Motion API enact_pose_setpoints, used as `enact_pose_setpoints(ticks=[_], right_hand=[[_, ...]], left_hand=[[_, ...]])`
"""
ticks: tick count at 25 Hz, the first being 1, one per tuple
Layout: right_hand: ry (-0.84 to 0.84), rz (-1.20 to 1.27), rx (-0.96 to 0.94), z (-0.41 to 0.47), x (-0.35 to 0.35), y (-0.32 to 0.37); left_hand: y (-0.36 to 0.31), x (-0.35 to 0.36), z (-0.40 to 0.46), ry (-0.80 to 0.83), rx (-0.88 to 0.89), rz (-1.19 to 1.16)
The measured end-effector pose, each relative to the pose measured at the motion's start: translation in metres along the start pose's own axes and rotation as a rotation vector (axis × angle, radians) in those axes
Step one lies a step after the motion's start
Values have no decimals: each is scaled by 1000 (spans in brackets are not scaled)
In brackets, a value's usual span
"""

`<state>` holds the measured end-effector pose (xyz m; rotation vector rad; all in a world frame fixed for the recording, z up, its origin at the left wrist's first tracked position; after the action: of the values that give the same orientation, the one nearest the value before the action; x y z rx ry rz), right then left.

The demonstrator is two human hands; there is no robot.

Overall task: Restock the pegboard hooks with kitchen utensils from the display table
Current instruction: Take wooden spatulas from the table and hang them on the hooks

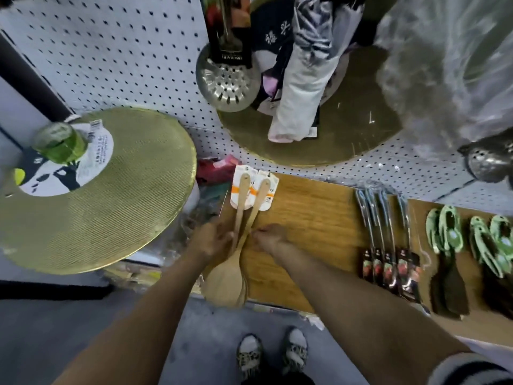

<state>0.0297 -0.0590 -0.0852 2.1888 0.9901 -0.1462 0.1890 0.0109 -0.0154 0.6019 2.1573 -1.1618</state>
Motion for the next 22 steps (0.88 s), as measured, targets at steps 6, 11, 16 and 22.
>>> enact_pose_setpoints(ticks=[6,11,16,22], right_hand=[[2,237,122,73,55,-27],[-42,422,152,30,29,-19],[-68,504,132,-27,-13,-34],[-95,587,170,-47,-46,-56]], left_hand=[[41,25,13,52,-64,-57],[44,28,20,27,-133,-91],[28,42,34,-38,-262,-253],[34,51,49,-88,-376,-236]])
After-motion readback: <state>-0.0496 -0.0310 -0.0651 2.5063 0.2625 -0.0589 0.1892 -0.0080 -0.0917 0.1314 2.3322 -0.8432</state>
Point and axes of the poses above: each hand's wrist, its own z-axis towards the middle knuckle, its own x-axis out of the palm, y = z × x, the point moved 8 cm from there along z, towards the middle knuckle
